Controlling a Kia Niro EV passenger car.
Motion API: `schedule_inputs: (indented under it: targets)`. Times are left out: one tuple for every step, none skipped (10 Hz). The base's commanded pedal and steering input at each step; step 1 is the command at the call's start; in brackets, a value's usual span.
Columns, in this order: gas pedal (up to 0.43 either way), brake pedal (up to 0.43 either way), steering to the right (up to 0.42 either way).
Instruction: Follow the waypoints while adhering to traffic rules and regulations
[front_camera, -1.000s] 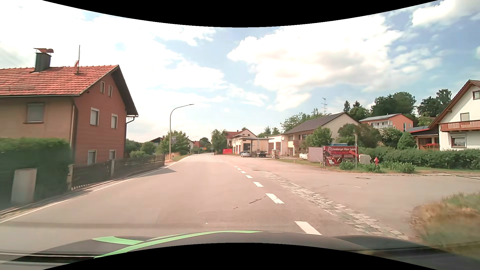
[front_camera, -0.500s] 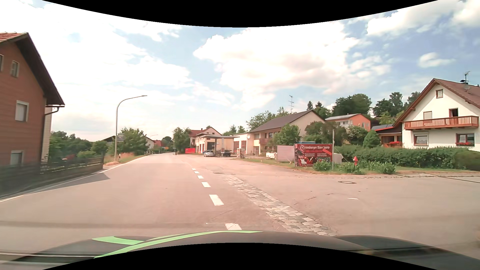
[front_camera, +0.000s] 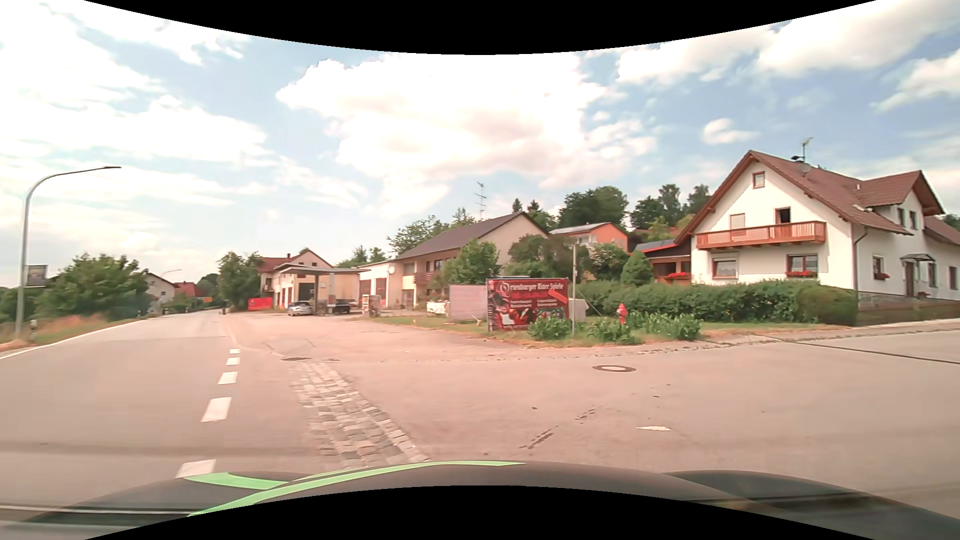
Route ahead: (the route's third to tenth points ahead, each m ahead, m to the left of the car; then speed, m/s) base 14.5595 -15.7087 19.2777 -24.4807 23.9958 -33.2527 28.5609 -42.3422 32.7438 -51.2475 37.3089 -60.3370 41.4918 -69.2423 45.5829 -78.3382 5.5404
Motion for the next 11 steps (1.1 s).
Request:
schedule_inputs:
  targets:
    - [0.0, 0.0, 0.436]
    - [0.0, 0.0, 0.443]
    - [0.0, 0.0, 0.445]
    - [0.0, 0.0, 0.445]
    - [0.02, 0.0, 0.448]
    - [0.028, 0.0, 0.456]
    - [0.039, 0.0, 0.461]
    - [0.039, 0.0, 0.456]
    - [0.079, 0.0, 0.446]
    - [0.189, 0.0, 0.438]
    - [0.248, 0.0, 0.435]
